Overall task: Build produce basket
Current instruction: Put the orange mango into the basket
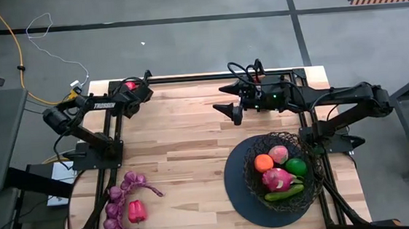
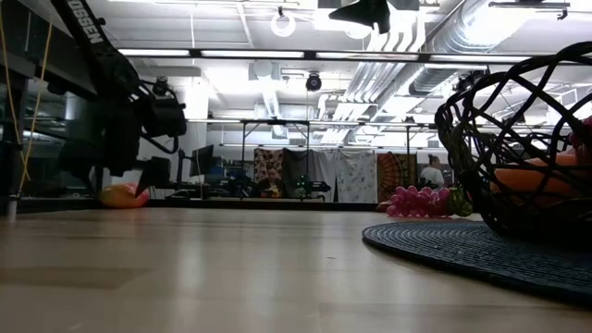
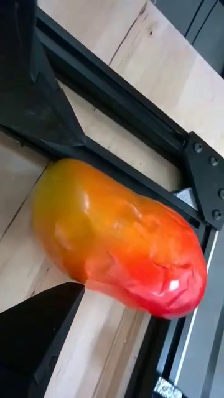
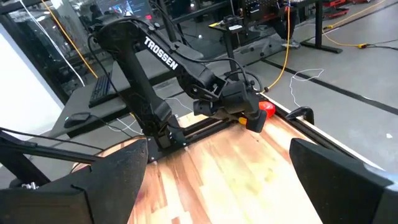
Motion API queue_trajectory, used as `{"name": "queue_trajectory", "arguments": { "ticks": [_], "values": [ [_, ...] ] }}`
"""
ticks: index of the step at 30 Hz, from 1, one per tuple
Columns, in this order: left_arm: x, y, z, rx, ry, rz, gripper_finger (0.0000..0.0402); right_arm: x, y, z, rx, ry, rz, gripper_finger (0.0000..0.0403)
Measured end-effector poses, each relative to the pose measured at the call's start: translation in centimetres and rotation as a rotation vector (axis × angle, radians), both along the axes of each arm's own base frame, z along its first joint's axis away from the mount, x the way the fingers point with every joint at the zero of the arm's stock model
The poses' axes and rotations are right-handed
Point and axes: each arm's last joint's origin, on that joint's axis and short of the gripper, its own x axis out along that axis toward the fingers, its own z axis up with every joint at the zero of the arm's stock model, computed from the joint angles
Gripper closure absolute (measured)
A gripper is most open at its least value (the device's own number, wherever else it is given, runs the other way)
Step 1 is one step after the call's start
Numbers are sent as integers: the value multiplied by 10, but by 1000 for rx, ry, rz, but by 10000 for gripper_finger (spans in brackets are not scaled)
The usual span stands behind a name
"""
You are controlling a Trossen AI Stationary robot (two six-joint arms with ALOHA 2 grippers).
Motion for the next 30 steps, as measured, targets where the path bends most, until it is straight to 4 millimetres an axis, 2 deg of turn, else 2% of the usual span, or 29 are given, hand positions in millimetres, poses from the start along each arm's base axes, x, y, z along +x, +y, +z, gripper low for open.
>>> {"name": "queue_trajectory", "arguments": {
  "ticks": [3,6,17,30],
  "values": [
    [0,0,0,2,-3,4,45,0,0,0,0,0,0,22],
    [-1,-1,1,-1,-8,9,71,0,0,0,0,0,0,22],
    [-3,-8,8,-31,-55,20,230,0,0,0,0,0,0,22],
    [17,-29,24,-7,-75,-148,369,0,0,0,1,0,0,22]
  ]
}}
